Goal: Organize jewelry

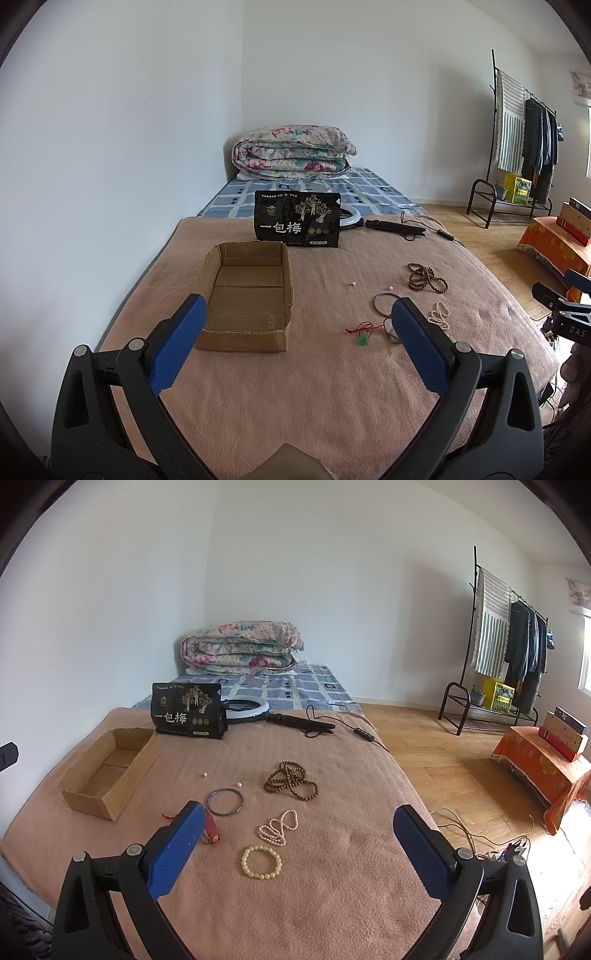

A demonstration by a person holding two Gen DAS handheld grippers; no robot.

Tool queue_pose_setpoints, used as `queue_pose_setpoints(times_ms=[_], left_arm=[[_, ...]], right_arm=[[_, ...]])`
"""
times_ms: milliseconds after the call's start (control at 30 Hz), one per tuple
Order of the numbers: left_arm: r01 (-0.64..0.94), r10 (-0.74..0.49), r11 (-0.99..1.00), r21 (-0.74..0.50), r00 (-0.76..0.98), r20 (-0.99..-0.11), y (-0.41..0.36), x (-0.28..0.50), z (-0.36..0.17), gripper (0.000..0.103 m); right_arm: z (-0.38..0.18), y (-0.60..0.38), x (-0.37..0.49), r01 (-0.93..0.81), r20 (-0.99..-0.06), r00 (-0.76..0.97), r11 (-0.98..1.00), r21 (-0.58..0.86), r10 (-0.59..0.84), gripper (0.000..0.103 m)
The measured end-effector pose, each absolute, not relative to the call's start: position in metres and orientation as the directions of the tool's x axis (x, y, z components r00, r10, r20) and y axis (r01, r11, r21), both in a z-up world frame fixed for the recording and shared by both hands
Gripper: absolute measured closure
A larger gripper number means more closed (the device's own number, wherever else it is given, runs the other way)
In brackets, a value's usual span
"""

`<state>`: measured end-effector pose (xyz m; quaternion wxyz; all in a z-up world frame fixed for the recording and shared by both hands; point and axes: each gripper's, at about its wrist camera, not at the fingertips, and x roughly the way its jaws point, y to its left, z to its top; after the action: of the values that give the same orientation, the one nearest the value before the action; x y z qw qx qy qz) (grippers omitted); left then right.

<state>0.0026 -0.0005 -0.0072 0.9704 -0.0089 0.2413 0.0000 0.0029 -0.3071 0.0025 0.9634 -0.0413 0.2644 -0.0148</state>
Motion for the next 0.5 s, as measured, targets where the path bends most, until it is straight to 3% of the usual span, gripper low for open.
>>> queue_pose_setpoints(times_ms=[500], left_arm=[[-0.005, -0.005, 1.0, -0.018, 0.884, -0.468, -0.0002, 0.0024, -0.0074, 0.001]], right_arm=[[0.0008, -0.3065, 0.0039, 0.005, -0.51, 0.859, 0.996, -0.086, -0.048, 0.0]])
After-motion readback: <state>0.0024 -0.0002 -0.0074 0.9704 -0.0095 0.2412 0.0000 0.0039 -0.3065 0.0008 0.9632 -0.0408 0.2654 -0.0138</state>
